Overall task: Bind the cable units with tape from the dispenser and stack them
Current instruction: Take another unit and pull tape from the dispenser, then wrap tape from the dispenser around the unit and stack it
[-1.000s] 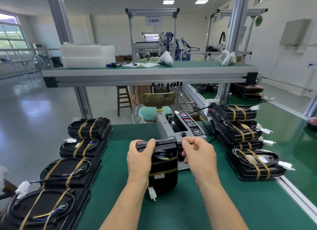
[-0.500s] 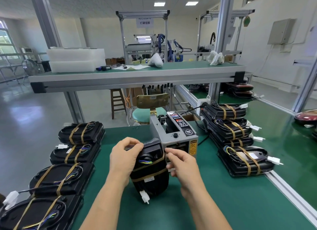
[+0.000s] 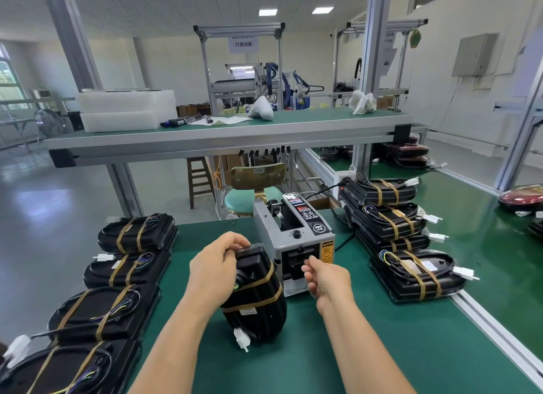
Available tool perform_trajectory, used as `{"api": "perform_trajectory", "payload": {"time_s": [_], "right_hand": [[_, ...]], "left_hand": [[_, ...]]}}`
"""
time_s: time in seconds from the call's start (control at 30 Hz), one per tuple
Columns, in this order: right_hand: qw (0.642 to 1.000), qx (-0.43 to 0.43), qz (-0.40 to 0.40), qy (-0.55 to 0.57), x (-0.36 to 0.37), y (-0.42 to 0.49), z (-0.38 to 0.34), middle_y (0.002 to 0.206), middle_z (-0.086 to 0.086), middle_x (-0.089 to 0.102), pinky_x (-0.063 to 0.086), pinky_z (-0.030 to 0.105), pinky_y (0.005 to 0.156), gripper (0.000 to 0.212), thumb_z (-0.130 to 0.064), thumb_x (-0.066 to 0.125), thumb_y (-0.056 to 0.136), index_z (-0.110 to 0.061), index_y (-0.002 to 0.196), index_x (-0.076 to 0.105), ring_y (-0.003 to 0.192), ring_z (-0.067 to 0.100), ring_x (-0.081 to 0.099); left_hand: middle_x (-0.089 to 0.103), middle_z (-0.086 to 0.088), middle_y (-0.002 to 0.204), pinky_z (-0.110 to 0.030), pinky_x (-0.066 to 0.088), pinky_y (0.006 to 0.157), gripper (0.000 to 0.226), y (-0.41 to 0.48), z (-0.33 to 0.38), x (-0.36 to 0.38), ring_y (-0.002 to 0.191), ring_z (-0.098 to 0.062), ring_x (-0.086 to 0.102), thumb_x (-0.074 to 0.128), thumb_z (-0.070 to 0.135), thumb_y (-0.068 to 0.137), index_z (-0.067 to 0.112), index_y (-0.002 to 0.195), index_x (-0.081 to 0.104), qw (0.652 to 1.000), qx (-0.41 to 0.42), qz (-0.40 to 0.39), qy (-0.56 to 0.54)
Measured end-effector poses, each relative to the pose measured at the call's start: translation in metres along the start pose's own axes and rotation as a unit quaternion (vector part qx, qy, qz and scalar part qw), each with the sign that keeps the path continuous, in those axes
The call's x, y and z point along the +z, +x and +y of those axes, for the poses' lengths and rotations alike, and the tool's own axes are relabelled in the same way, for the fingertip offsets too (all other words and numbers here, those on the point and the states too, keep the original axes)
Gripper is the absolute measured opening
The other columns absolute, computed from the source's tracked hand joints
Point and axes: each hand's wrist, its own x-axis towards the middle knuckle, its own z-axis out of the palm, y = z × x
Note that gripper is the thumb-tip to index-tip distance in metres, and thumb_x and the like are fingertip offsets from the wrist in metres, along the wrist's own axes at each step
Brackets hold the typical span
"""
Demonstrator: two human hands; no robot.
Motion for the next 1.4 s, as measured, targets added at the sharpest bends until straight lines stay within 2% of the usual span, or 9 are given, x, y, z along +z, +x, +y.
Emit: {"api": "perform_trajectory", "payload": {"time_s": [0.1, 0.17, 0.23, 0.37, 0.53, 0.7, 0.93, 1.2, 1.4], "right_hand": [[1.0, 0.01, 0.014, -0.007, 0.002, 0.0, -0.004, 0.066, 0.006, 0.068, 0.037, 0.015, 0.034, 0.016, -0.013, 0.071, 0.089, -0.002, 0.078, 0.066, 0.047, 0.008, 0.053], [0.999, 0.008, 0.025, -0.02, 0.003, -0.001, -0.005, 0.062, 0.005, 0.068, 0.036, 0.016, 0.035, 0.017, -0.013, 0.073, 0.086, -0.003, 0.074, 0.066, 0.044, 0.008, 0.052], [0.999, -0.001, 0.039, -0.034, 0.005, -0.002, -0.005, 0.058, 0.004, 0.067, 0.035, 0.017, 0.035, 0.016, -0.011, 0.072, 0.085, -0.003, 0.073, 0.066, 0.041, 0.007, 0.05], [0.996, -0.026, 0.062, -0.063, 0.012, -0.001, -0.006, 0.054, 0.002, 0.065, 0.031, 0.017, 0.035, 0.017, -0.004, 0.067, 0.081, -0.006, 0.065, 0.063, 0.039, 0.008, 0.048], [0.996, -0.036, 0.068, -0.053, 0.013, -0.003, -0.001, 0.048, 0.0, 0.059, 0.031, 0.02, 0.037, 0.021, -0.003, 0.062, 0.078, -0.007, 0.058, 0.062, 0.04, 0.009, 0.044], [0.997, -0.04, 0.017, 0.058, 0.005, -0.019, 0.004, 0.055, 0.001, 0.06, 0.028, 0.016, 0.032, 0.011, -0.002, 0.068, 0.081, -0.004, 0.071, 0.063, 0.035, 0.003, 0.043], [0.991, -0.098, -0.061, 0.066, 0.0, -0.053, -0.016, 0.06, 0.002, 0.067, 0.029, 0.016, 0.032, 0.003, -0.005, 0.07, 0.084, -0.003, 0.082, 0.069, 0.04, 0.005, 0.048], [0.983, -0.003, -0.166, 0.084, 0.01, -0.08, 0.013, 0.054, 0.002, 0.059, 0.022, 0.016, 0.03, 0.012, -0.004, 0.063, 0.089, 0.001, 0.095, 0.073, 0.033, 0.005, 0.036], [0.972, 0.022, -0.227, 0.06, 0.018, -0.087, 0.029, 0.052, 0.002, 0.05, 0.017, 0.015, 0.032, 0.019, -0.006, 0.054, 0.096, -0.001, 0.1, 0.072, 0.03, 0.006, 0.027]], "left_hand": [[0.069, 0.014, 0.095, -0.044, 0.042, 0.1, 0.039, -0.006, 0.002, 0.002, 0.101, -0.015, 0.058, 0.042, 0.007, 0.094, 0.036, 0.088, 0.068, 1.0, -0.001, -0.003, -0.021], [0.067, 0.017, 0.094, -0.044, 0.038, 0.101, 0.018, -0.009, 0.003, 0.003, 0.098, -0.01, 0.056, 0.048, 0.034, 0.094, 0.037, 0.089, 0.065, 0.999, 0.031, 0.006, 0.011], [0.064, 0.019, 0.096, -0.044, 0.035, 0.103, 0.025, -0.012, 0.004, 0.003, 0.101, -0.011, 0.054, 0.045, 0.058, 0.081, 0.043, 0.092, 0.061, 0.997, 0.049, -0.004, 0.057], [0.057, 0.015, 0.105, -0.043, 0.035, 0.106, 0.048, -0.014, 0.002, -0.001, 0.11, -0.016, 0.051, 0.046, 0.072, 0.061, 0.052, 0.104, 0.053, 0.995, 0.042, -0.057, 0.065], [0.063, 0.016, 0.097, -0.041, 0.034, 0.107, 0.029, -0.016, -0.007, 0.0, 0.104, -0.017, 0.052, 0.074, 0.04, 0.077, 0.034, 0.1, 0.057, 0.997, 0.05, -0.054, 0.029], [0.071, 0.008, 0.094, -0.02, 0.048, 0.072, 0.032, -0.026, -0.022, 0.007, 0.088, -0.007, 0.065, 0.073, 0.033, 0.069, 0.024, 0.097, 0.062, 0.978, -0.015, -0.08, -0.191], [0.07, -0.011, 0.109, -0.026, 0.052, 0.077, 0.039, -0.047, -0.052, 0.054, 0.097, -0.016, 0.067, 0.068, 0.019, 0.078, 0.004, 0.112, 0.056, 0.906, -0.092, -0.06, -0.408], [0.069, 0.001, 0.107, -0.032, 0.049, 0.088, 0.043, -0.042, -0.053, 0.061, 0.098, -0.01, 0.063, 0.064, 0.012, 0.086, 0.028, 0.124, 0.055, 0.899, -0.08, -0.068, -0.426], [0.07, 0.004, 0.098, -0.021, 0.052, 0.079, 0.038, -0.045, -0.055, 0.058, 0.093, -0.007, 0.064, 0.061, 0.006, 0.09, 0.026, 0.122, 0.057, 0.898, -0.078, -0.075, -0.427]]}}
